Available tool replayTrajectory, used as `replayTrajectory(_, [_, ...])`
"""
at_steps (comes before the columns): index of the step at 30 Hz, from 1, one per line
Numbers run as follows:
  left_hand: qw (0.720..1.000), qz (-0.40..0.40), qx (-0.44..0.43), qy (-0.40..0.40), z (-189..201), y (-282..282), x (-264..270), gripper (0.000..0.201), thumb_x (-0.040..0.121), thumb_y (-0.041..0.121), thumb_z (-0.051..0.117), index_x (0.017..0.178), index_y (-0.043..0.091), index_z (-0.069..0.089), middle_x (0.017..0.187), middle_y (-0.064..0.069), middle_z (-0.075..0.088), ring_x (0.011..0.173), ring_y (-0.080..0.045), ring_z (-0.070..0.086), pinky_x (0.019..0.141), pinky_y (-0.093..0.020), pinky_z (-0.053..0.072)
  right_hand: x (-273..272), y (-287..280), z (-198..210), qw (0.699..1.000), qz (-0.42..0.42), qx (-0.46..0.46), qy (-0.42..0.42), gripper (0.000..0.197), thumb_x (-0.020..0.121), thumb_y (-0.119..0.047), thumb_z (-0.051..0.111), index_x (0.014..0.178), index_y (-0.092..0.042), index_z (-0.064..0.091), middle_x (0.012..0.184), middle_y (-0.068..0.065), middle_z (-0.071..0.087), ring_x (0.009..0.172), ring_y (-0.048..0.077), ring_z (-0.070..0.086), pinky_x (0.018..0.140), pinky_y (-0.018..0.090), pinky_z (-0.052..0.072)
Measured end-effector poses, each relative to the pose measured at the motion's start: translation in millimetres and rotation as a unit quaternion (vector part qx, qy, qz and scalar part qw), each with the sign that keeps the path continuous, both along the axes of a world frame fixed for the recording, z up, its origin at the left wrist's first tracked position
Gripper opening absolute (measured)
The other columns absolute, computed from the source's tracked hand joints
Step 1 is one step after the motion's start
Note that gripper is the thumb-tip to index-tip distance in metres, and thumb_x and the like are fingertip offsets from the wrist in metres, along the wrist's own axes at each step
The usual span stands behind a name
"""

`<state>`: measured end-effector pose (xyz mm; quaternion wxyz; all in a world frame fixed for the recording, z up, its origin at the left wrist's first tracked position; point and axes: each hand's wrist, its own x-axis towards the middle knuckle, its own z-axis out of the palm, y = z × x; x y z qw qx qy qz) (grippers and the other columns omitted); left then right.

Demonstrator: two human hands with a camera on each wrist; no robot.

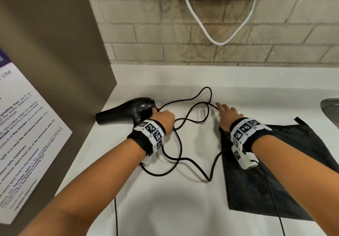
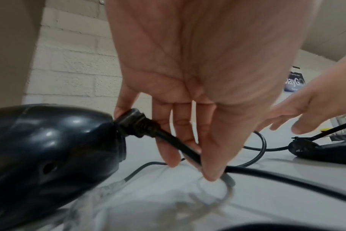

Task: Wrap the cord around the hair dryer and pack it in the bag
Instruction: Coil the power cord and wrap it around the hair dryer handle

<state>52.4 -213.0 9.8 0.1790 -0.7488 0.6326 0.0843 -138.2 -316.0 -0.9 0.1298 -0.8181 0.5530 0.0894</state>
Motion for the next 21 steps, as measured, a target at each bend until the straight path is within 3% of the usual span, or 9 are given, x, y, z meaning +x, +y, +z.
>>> replayTrajectory(2, [1.000,0.016,-0.001,0.019,-0.7,-0.7,-3.6,0.025,0.088,0.020,0.047,0.105,0.011,0.064,0.107,-0.008,0.062,0.105,-0.028,0.058,0.111,-0.055,0.018,3.6,-9.0,1.2,0.998,0.042,0.019,-0.040,0.083,0.079,0.009,0.037,0.146,-0.028,0.005,0.156,-0.001,0.009,0.142,0.031,0.012,0.111,0.053,0.026])
replayTrajectory(4, [0.997,0.049,-0.006,0.053,-2.0,-1.9,-6.2,0.038,0.092,0.038,0.042,0.100,0.007,0.062,0.108,-0.011,0.061,0.107,-0.031,0.055,0.110,-0.052,0.022,10.6,-16.4,2.7,0.992,0.103,0.022,-0.068,0.081,0.079,0.011,0.033,0.146,-0.028,0.010,0.157,-0.002,0.008,0.143,0.028,0.011,0.114,0.049,0.023])
replayTrajectory(7, [0.991,0.090,-0.026,0.095,-4.7,-1.9,-9.3,0.047,0.089,0.050,0.046,0.098,0.006,0.061,0.109,-0.012,0.060,0.105,-0.031,0.056,0.106,-0.050,0.031,25.4,-18.0,4.8,0.982,0.177,0.017,-0.066,0.067,0.088,0.003,0.030,0.145,-0.031,0.018,0.156,-0.007,0.012,0.144,0.022,0.011,0.115,0.046,0.020])
replayTrajectory(10, [0.982,0.123,-0.042,0.134,-7.9,-3.2,-8.0,0.036,0.082,0.041,0.061,0.095,0.007,0.061,0.104,-0.010,0.062,0.097,-0.029,0.061,0.085,-0.038,0.049,40.0,-13.0,4.5,0.971,0.238,-0.006,0.010,0.050,0.098,-0.017,0.028,0.144,-0.034,0.017,0.156,-0.012,0.010,0.144,0.020,0.007,0.113,0.048,0.021])
replayTrajectory(12, [0.972,0.140,-0.060,0.177,-8.1,-4.9,-3.6,0.025,0.079,0.032,0.065,0.077,0.008,0.059,0.088,-0.009,0.062,0.084,-0.026,0.061,0.067,-0.030,0.048,49.1,-8.8,1.7,0.956,0.280,-0.018,0.082,0.052,0.098,-0.018,0.031,0.144,-0.036,0.014,0.156,-0.011,0.006,0.145,0.021,0.003,0.114,0.050,0.017])
replayTrajectory(14, [0.956,0.161,-0.082,0.232,-6.5,-4.8,0.8,0.028,0.077,0.025,0.065,0.058,0.010,0.051,0.065,-0.003,0.054,0.069,-0.023,0.055,0.058,-0.027,0.041,56.7,-5.5,-1.9,0.947,0.290,-0.003,0.136,0.061,0.096,-0.011,0.035,0.143,-0.041,0.011,0.156,-0.010,-0.001,0.145,0.021,-0.004,0.115,0.053,0.011])
replayTrajectory(16, [0.934,0.179,-0.103,0.291,-5.6,-2.6,3.9,0.031,0.077,0.019,0.065,0.053,0.009,0.049,0.058,-0.003,0.049,0.064,-0.022,0.051,0.058,-0.027,0.041,61.7,-4.3,-5.2,0.946,0.281,0.005,0.160,0.066,0.094,-0.007,0.037,0.142,-0.045,0.012,0.156,-0.009,-0.004,0.144,0.023,-0.006,0.114,0.054,0.009])
replayTrajectory(19, [0.900,0.185,-0.156,0.363,-2.0,3.8,5.6,0.015,0.078,0.016,0.067,0.067,0.008,0.061,0.070,-0.005,0.057,0.067,-0.019,0.052,0.067,-0.028,0.043,64.2,-2.8,-4.2,0.953,0.261,-0.019,0.155,0.051,0.095,-0.018,0.040,0.139,-0.040,0.027,0.157,-0.003,0.000,0.144,0.025,0.000,0.113,0.054,0.014])
replayTrajectory(21, [0.879,0.185,-0.196,0.393,-0.1,7.0,7.1,0.010,0.079,0.017,0.068,0.074,0.008,0.065,0.068,-0.001,0.057,0.067,-0.014,0.052,0.067,-0.022,0.042,63.6,-1.4,0.8,0.955,0.252,-0.041,0.148,0.040,0.095,-0.020,0.039,0.133,-0.033,0.040,0.156,0.000,0.006,0.144,0.026,0.003,0.112,0.054,0.016])
